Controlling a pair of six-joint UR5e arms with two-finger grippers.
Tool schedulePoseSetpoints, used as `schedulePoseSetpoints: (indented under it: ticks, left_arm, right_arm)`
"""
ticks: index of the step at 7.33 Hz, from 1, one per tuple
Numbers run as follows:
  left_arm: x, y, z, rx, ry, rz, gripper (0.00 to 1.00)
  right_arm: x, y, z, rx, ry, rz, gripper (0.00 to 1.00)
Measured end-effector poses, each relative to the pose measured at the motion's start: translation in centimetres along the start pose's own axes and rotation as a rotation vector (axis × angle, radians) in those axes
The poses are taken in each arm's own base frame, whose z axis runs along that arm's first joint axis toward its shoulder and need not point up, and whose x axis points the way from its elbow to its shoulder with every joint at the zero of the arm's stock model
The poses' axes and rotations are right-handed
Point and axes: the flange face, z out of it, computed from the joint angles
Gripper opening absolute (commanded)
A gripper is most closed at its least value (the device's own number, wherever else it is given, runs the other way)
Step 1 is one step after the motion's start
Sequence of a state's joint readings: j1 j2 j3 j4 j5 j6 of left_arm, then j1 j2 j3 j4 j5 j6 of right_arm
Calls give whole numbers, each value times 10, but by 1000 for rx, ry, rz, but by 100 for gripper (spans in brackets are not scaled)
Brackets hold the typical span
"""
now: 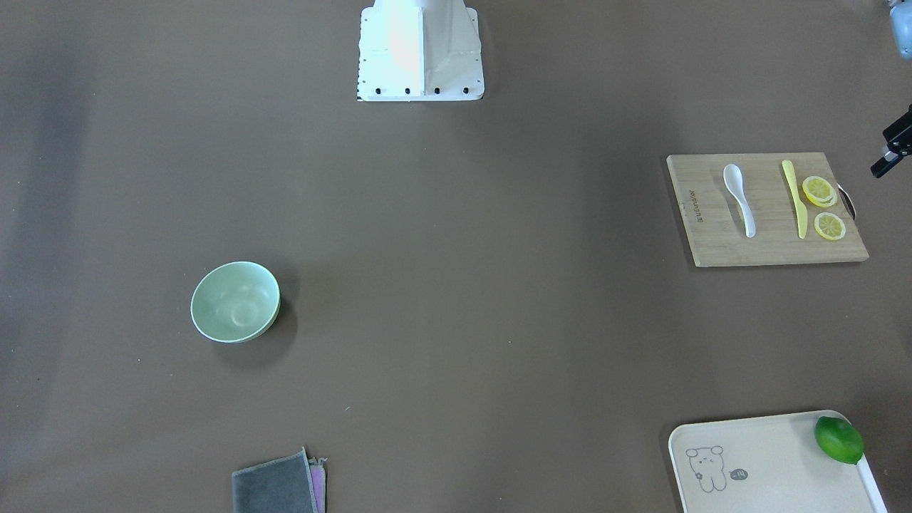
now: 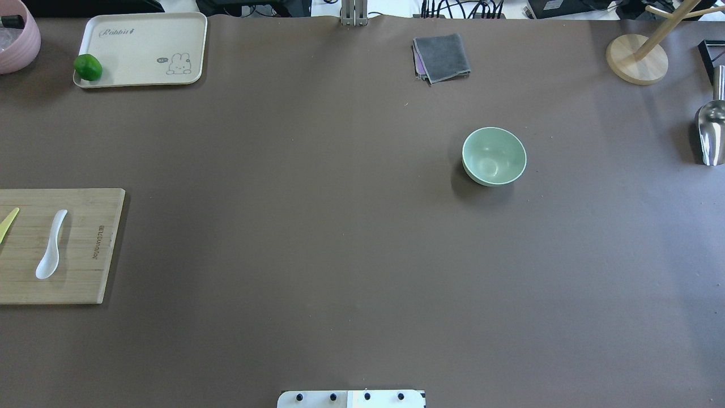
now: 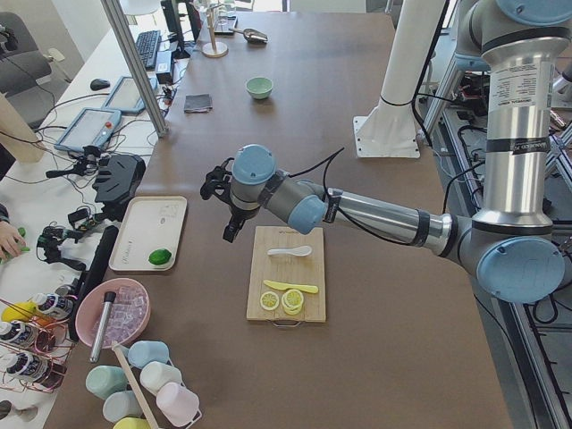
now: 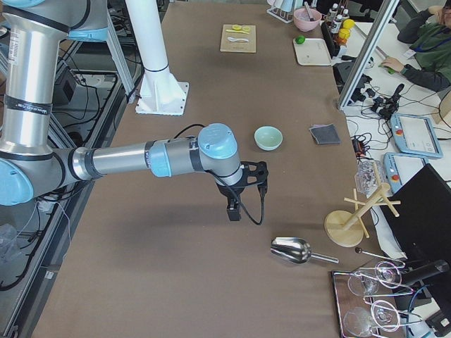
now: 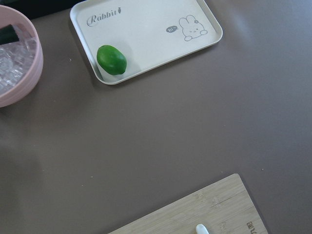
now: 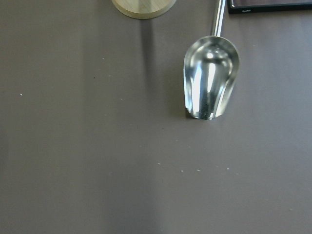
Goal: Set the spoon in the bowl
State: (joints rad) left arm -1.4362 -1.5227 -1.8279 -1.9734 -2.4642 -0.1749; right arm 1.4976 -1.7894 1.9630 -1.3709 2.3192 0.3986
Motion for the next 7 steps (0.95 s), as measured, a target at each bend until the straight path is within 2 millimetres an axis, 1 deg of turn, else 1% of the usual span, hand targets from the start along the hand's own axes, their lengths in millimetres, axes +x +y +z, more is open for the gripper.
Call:
schedulePoseSetpoints:
  ticks: [1,2,3,4,5,6,7]
  left_arm:
    - [2,3,2,7,6,0,98]
    - [2,6,3,9,8,0,98]
    - [1,11,4,11,9,2,98]
    - [0,17,4,17,11,6,98]
    - [-1,21,4,21,12,8,98]
    - [-1,23,5,22,12,9,98]
    - [-2,24,5,22,12,8,98]
  right_arm:
    - [-44,-1,27,16,-6,56,95]
    - [-97,-3,56,35,-7,109,93]
    - [-154,-3,86,59,-3,157,87]
    - [-214,1,117,84,-6,198,76]
    - [-270,9,144,105,-19,235,65]
    - [-314,22,164,126,-31,267,56]
    - [-336,32,175,137,-38,289,50]
